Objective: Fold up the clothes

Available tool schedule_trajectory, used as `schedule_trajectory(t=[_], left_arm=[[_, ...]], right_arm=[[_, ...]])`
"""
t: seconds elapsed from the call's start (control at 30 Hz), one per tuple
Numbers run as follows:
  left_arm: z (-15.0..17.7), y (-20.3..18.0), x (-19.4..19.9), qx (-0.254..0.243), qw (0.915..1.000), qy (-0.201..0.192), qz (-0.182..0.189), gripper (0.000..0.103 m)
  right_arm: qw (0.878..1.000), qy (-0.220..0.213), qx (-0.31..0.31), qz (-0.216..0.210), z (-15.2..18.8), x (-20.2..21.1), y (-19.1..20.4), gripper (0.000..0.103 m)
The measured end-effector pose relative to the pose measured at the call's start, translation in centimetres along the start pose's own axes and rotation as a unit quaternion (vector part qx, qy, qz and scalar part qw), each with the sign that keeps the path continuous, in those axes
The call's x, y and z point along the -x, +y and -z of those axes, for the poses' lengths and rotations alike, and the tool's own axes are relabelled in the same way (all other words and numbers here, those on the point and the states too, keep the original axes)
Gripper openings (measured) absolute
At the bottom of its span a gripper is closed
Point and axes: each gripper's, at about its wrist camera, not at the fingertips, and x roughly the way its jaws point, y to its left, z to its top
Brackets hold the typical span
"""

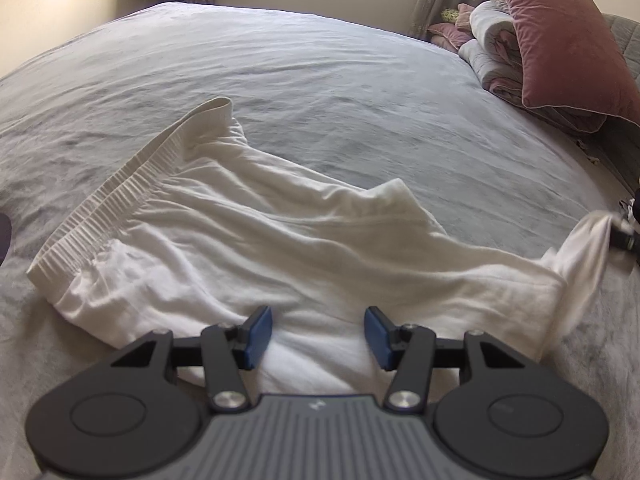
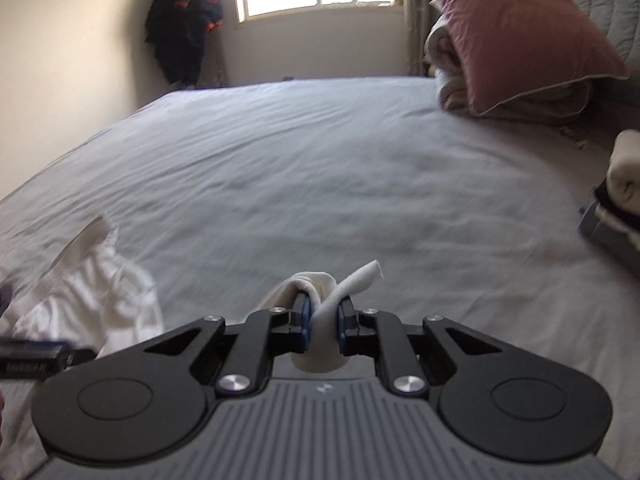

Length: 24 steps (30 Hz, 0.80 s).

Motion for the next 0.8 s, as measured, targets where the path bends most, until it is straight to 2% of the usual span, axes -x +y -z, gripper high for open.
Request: schedule_trajectory(t=[0.2,0.4,0.57,0.7,0.8], left_arm=[[-0.6,0.4,-0.3,0.017,0.9998,0.002,0.004,0.053],[-1.0,0.6,-0.2,0.022,0.9996,-0.002,0.020,0.053],[-1.1,-0.1,0.7,0.013,0.9951,-0.013,0.097,0.053],[-0.8,-1.2,1.2,-0.002,0.9892,-0.017,0.146,0.053],[-0.4,-2.1,1.6,-0.017,0.9825,-0.016,0.185,0.054]], right_arm=[[0.999,-0.017,0.000,0.042,-3.4,-1.6,-1.3,0.015],[0.996,-0.013,-0.004,0.089,-4.0,-2.2,-2.3,0.015],[0.993,-0.021,-0.001,0.120,-4.3,-1.0,-4.3,0.015],[0.990,-0.002,-0.042,0.138,-4.7,-1.6,-6.8,0.015],[0.989,0.016,-0.051,0.138,-4.4,-2.3,-7.3,0.015]])
